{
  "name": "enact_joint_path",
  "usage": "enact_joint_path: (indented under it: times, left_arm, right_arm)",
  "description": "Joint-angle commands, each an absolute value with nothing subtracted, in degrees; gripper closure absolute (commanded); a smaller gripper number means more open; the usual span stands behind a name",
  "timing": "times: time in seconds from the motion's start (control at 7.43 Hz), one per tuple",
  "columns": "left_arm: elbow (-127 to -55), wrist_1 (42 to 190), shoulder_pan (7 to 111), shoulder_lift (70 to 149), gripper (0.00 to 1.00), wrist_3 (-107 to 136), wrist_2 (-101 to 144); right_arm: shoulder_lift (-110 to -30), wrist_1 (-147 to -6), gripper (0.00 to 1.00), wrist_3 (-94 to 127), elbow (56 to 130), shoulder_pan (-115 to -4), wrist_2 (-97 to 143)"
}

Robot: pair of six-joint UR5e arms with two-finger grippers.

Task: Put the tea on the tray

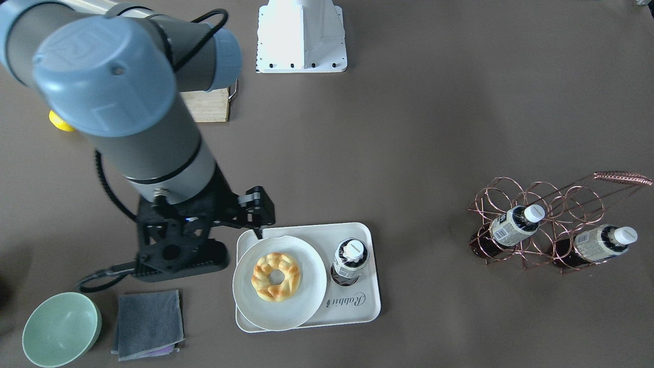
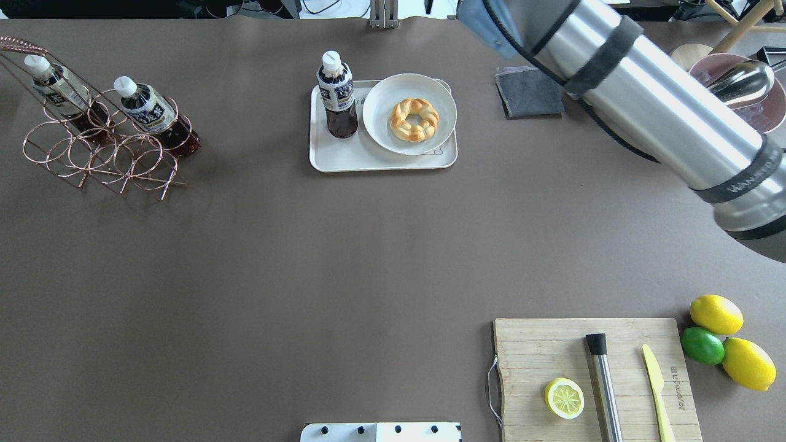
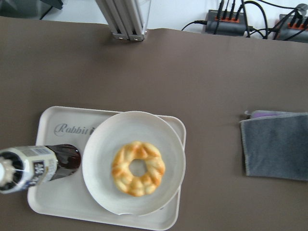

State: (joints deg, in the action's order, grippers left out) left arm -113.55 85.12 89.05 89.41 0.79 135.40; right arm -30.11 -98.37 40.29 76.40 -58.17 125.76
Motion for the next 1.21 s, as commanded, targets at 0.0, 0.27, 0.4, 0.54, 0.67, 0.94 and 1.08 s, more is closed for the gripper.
enact_joint_path:
  times: [0.0,0.27,0.4,0.54,0.67,0.94,1.08]
  left_arm:
    - [-113.29,80.01,89.91,90.26,0.04,0.62,135.53]
    - [-111.55,79.19,90.00,90.35,0.04,-0.43,135.61]
    - [-109.10,79.28,90.35,90.44,0.04,-2.70,135.70]
    - [-107.42,79.10,91.22,91.05,0.04,-4.03,135.70]
    - [-105.23,78.93,91.23,92.01,0.04,-4.13,135.79]
    - [-104.59,79.01,91.14,92.20,0.04,-4.22,135.79]
    - [-104.59,79.10,91.14,92.20,0.04,-4.91,135.79]
  right_arm:
    - [-45.56,-102.90,0.01,21.95,88.38,-67.29,129.54]
    - [-57.95,-104.06,0.01,6.85,94.73,-73.18,130.25]
    - [-62.36,-103.98,0.01,0.07,94.83,-76.17,130.86]
    - [-66.49,-103.63,0.01,-6.79,94.31,-78.81,130.96]
    - [-70.62,-103.54,0.01,-12.86,93.87,-81.88,130.96]
    - [-79.33,-102.04,0.01,-18.61,93.78,-86.98,134.61]
    - [-82.93,-101.87,0.01,-21.07,93.95,-88.06,135.52]
